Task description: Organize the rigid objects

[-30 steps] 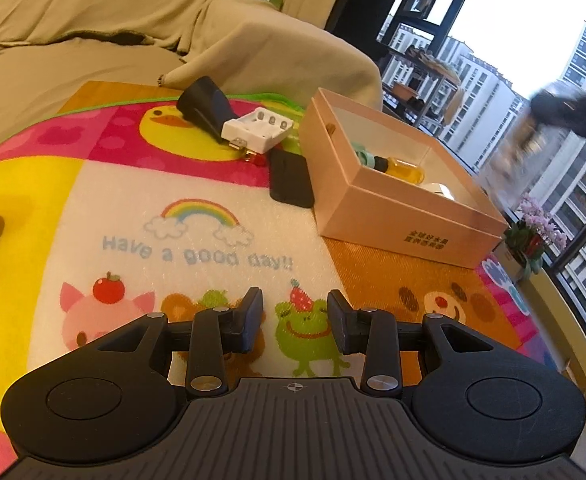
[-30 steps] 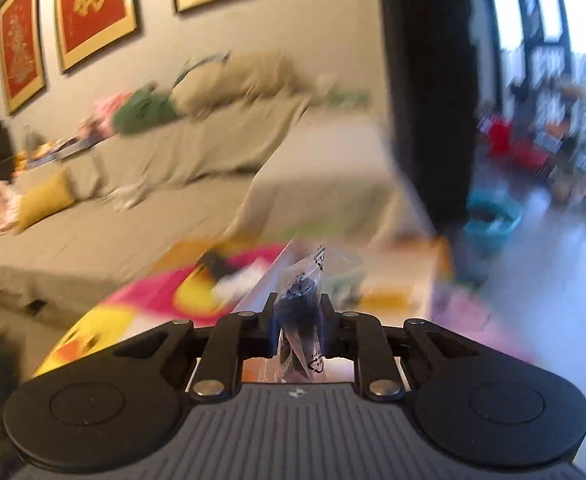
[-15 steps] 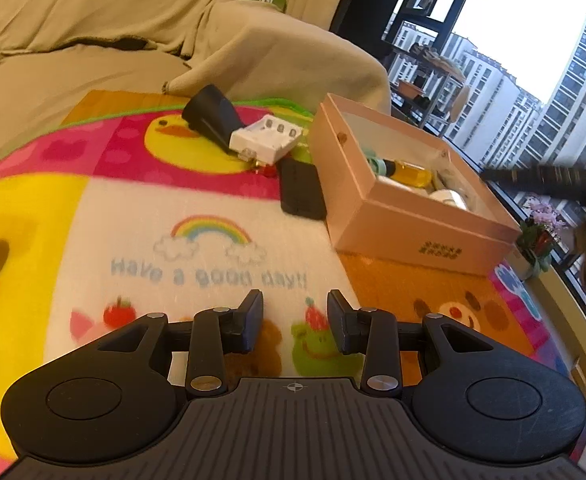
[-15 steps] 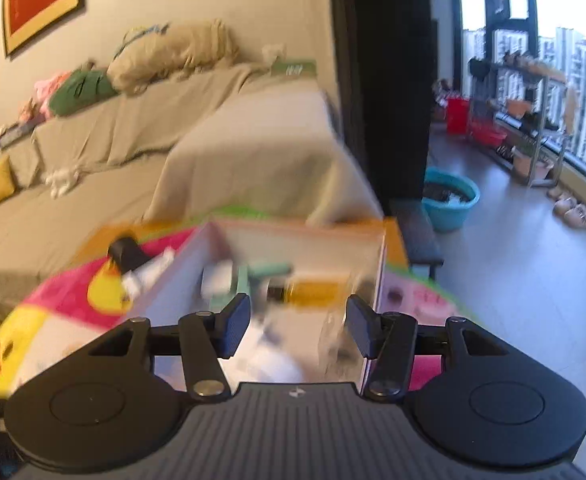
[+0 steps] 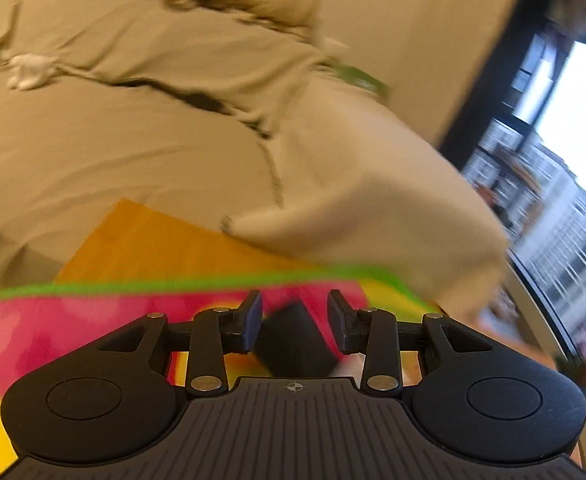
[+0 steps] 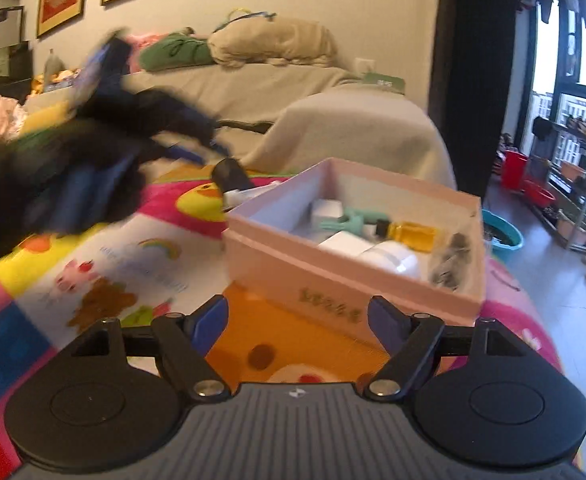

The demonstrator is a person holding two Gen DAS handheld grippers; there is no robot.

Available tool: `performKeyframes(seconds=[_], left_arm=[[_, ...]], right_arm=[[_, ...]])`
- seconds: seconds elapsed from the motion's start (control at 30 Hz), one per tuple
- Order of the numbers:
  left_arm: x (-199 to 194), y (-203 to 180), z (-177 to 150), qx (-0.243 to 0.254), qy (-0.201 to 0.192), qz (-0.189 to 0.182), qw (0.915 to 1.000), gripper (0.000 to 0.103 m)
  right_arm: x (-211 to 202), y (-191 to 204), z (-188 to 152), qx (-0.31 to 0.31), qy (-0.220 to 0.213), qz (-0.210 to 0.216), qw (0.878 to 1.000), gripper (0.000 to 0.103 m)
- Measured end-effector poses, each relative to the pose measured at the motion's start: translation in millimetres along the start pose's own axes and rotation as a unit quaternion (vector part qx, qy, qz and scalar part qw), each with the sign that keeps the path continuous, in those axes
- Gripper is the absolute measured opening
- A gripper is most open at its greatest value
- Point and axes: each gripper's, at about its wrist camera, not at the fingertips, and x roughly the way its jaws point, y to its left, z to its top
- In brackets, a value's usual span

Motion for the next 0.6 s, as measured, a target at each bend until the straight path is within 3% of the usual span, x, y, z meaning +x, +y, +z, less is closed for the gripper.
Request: performKeyframes(seconds=[0.13, 0.3, 0.43, 0.6], left_arm=[[41.0, -15.1, 11.1, 0.025, 0.035, 0.022, 0.9988, 0.039], [67.4, -45.8, -3.2, 0.112, 0.077, 0.003, 0.9907, 0.04], [69.6, -64.1, -21.6, 0.205, 0.089, -0.005, 0.9748, 0.041], [49.2, -60.2, -36.0, 0.293, 0.117, -0.052, 0.9475, 0.04]], right_arm=[[12.7, -4.9, -16.6, 0.025, 0.033, -0.01, 0.999, 0.077], [18.0, -17.3, -20.2, 0.069, 0.05, -0.004, 0.996, 0.078], [23.7, -19.9, -19.9, 0.072, 0.062, 0.002, 0.995, 0.079], [24.5, -20.0, -18.8, 0.072, 0.065, 0.005, 0.995, 0.081]])
